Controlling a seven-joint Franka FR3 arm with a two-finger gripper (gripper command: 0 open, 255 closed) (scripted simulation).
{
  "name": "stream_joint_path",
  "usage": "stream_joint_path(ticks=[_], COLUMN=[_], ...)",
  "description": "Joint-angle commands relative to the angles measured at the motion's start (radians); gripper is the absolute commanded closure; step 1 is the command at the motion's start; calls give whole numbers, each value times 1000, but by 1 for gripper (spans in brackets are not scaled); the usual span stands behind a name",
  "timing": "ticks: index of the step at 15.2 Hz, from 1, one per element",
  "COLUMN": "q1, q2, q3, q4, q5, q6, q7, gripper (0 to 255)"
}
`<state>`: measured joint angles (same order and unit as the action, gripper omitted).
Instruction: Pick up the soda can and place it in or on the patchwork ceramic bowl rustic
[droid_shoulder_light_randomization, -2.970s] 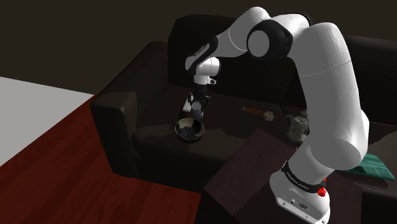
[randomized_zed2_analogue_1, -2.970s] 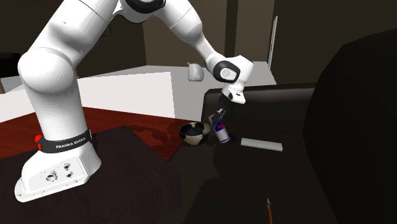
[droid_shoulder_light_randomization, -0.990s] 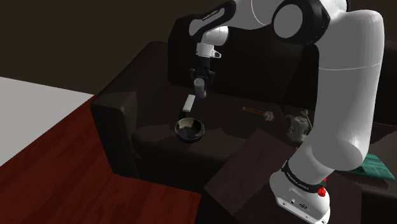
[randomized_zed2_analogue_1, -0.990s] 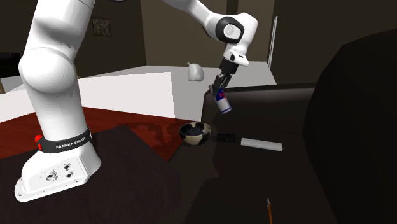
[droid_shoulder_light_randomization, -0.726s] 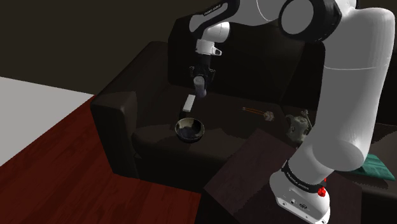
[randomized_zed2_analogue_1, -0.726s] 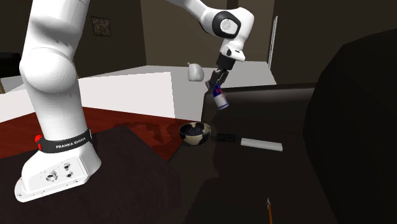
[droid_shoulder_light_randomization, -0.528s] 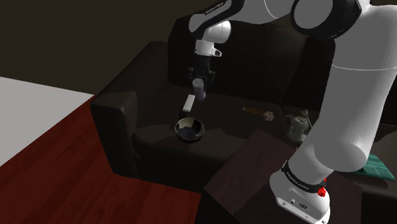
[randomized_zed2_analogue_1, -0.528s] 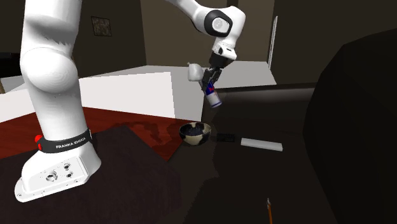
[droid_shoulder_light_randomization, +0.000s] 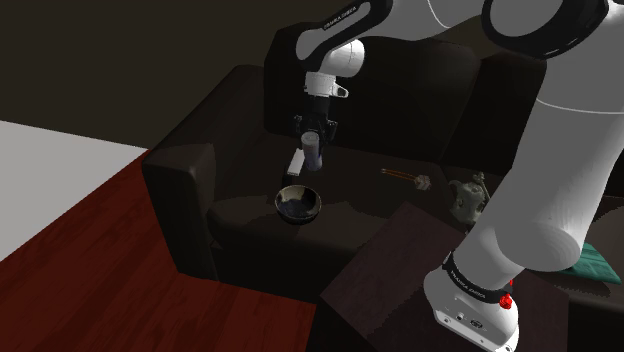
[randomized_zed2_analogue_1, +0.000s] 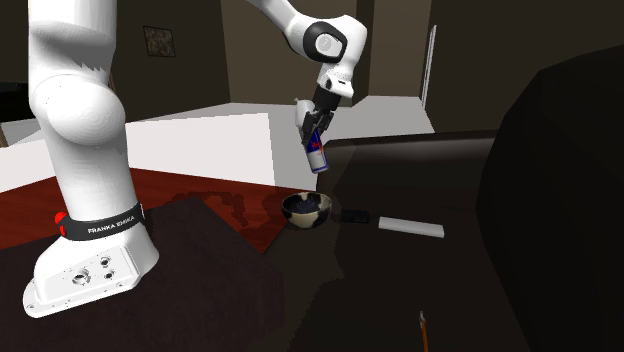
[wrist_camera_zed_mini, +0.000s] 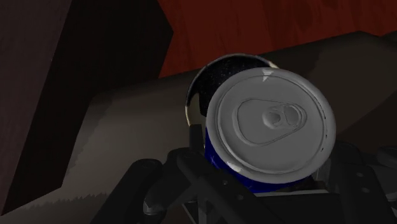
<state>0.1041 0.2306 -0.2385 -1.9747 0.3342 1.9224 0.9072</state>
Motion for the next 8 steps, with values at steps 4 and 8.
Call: stream_joint_path(ticks=[4,8], q1=[-1,-3], q2=[38,70], q3=[5,9], q4=[-19,-33], q5=[17,32], q6=[54,96], q7=[-20,-38], gripper=[255,255])
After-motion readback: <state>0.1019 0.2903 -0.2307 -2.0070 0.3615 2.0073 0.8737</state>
